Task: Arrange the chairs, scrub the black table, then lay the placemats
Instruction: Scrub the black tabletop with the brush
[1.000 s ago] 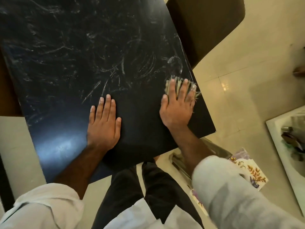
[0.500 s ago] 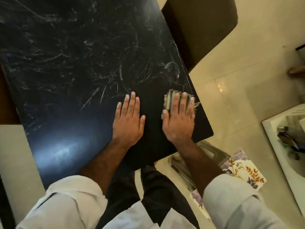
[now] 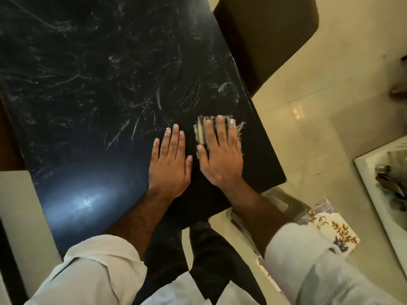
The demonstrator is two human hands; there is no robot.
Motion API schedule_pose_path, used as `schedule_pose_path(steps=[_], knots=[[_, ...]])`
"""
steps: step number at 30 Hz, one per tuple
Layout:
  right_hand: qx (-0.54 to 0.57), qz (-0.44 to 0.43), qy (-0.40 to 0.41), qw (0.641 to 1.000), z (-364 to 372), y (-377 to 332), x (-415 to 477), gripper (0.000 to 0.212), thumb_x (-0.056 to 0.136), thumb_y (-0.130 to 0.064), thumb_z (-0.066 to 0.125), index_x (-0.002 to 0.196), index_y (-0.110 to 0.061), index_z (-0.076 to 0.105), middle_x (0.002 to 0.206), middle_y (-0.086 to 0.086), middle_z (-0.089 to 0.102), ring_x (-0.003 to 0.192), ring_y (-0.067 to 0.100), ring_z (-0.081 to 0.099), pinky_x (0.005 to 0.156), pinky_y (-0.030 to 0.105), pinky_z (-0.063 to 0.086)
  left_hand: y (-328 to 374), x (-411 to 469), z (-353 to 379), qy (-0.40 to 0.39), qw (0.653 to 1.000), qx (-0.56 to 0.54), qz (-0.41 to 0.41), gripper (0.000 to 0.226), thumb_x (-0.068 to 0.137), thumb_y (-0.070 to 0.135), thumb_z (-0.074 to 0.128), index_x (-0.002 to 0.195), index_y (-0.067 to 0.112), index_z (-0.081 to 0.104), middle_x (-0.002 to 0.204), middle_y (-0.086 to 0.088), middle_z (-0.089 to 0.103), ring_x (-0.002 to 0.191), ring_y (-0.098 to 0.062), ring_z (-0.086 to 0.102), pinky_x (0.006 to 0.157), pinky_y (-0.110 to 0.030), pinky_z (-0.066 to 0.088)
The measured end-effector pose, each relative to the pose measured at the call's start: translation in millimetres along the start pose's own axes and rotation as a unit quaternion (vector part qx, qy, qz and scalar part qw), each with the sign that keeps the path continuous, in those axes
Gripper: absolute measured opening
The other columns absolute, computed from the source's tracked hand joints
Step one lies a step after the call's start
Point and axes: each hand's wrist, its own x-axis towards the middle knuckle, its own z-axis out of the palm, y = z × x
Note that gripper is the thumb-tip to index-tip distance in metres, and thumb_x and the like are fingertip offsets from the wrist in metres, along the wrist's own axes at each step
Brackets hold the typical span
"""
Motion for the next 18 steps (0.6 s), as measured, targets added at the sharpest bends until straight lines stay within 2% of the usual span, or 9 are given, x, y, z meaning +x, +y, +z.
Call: schedule_pose_path(steps=[4,7,12,15,18], knots=[[-0.001,0.12,0.01,0.993,-15,38,23,0.082,0.111,-0.064,0.035,0.178,-0.029,0.005,0.186,0.008,-0.001,0.17,0.041,0.0,0.133,0.065,0.022,1,1,0,0.005,1.0,-0.005,-0.001,0.076,0.115,0.048,0.02,0.176,0.009,0.0,0.185,-0.011,-0.011,0.172,-0.027,-0.007,0.137,-0.057,0.011],[0.004,0.145,0.04,0.989,-21,30,83,0.081,0.11,-0.065,0.032,0.178,-0.026,0.01,0.185,0.013,0.007,0.17,0.044,0.006,0.133,0.064,0.025,1,2,1,0.01,1.0,-0.002,-0.002,0.076,0.115,0.047,0.024,0.176,0.008,0.0,0.185,-0.012,-0.011,0.172,-0.028,-0.007,0.137,-0.057,0.01],[-0.016,0.061,0.051,0.997,-10,-24,118,0.082,0.108,-0.064,0.033,0.177,-0.021,0.018,0.184,0.018,0.013,0.169,0.047,0.01,0.134,0.062,0.019,2,1,2,0.003,1.0,0.002,-0.006,0.076,0.115,0.048,0.02,0.176,0.008,-0.002,0.184,-0.011,-0.014,0.171,-0.027,-0.01,0.137,-0.056,0.009],[-0.01,-0.019,0.02,1.0,-7,-33,76,0.083,0.108,-0.063,0.036,0.178,-0.024,0.014,0.185,0.014,0.007,0.17,0.044,0.005,0.134,0.063,0.02,0,0,3,0.006,1.0,-0.003,-0.003,0.076,0.115,0.049,0.017,0.176,0.009,-0.002,0.185,-0.011,-0.014,0.171,-0.026,-0.011,0.138,-0.056,0.009],[-0.002,-0.009,-0.011,1.0,-8,-11,22,0.084,0.109,-0.064,0.038,0.178,-0.028,0.006,0.186,0.008,-0.003,0.171,0.039,-0.003,0.134,0.062,0.018,-1,0,3,0.01,1.0,-0.009,0.0,0.076,0.114,0.048,0.018,0.176,0.009,-0.002,0.184,-0.011,-0.014,0.171,-0.026,-0.01,0.138,-0.056,0.009]])
